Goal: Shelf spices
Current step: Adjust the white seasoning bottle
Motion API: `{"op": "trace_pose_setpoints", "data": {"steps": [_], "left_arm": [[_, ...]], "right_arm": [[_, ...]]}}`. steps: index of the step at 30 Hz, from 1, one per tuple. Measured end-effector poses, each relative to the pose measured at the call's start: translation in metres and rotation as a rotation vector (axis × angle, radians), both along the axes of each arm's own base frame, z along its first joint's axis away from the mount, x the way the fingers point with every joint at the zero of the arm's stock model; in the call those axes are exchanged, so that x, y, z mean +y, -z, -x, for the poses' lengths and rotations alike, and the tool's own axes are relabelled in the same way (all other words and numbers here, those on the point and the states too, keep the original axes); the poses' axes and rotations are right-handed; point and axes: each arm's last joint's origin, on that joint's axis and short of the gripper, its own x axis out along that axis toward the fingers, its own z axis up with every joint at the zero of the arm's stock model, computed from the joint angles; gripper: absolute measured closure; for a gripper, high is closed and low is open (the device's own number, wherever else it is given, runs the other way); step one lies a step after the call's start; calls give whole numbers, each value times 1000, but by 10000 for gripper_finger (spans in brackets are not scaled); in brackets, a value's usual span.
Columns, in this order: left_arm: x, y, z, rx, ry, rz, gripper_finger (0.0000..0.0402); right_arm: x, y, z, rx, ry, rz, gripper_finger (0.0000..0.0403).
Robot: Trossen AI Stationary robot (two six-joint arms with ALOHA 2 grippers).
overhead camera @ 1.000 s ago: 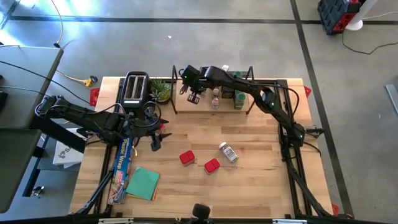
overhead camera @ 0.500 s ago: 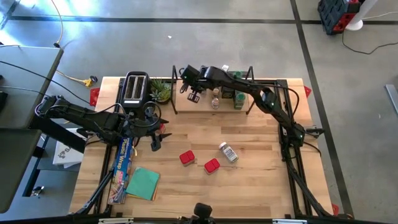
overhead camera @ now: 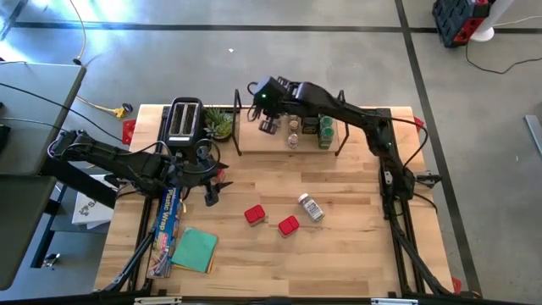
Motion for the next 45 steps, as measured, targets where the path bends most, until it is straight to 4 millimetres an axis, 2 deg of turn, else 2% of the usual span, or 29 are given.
{"op": "trace_pose_setpoints", "data": {"steps": [4, 9, 13, 16, 20, 23, 28, 31, 35, 37, 41, 43, 45], "left_arm": [[-2, 3, 4, 35, -16, -13, 135], [-7, 5, 7, 47, -35, -59, 135], [-11, 5, 10, 48, -40, -80, 135], [-13, 5, 11, 41, -51, -103, 135], [-15, 4, 11, 23, -58, -110, 135], [-15, 2, 9, -2, -61, -110, 135], [-6, -14, -14, -172, 1, -106, 147], [12, -23, -34, -253, 72, -91, 180], [51, -26, -63, -193, 5, -112, 253], [74, -23, -78, -141, -12, -94, 296], [118, -14, -106, -53, -45, -42, 378], [139, -5, -117, -16, -85, -30, 395], [157, 3, -125, 13, -127, -21, 390]], "right_arm": [[14, -4, 10, 100, -19, 2, 400], [15, 5, 23, 225, 52, -28, 402], [21, 7, 38, 297, 118, 7, 402], [30, 2, 58, 287, 146, 13, 402], [49, 13, 92, 204, 194, 8, 403], [71, 26, 120, 70, 230, -13, 403], [111, 65, 150, -209, 261, -75, 403], [131, 93, 154, -471, 278, -70, 403], [148, 128, 154, -691, 205, -82, 403], [152, 135, 155, -765, 195, -101, 403], [157, 141, 156, -774, 180, -114, 403], [159, 141, 156, -784, 176, -119, 403], [161, 141, 156, -784, 170, -123, 403]]}}
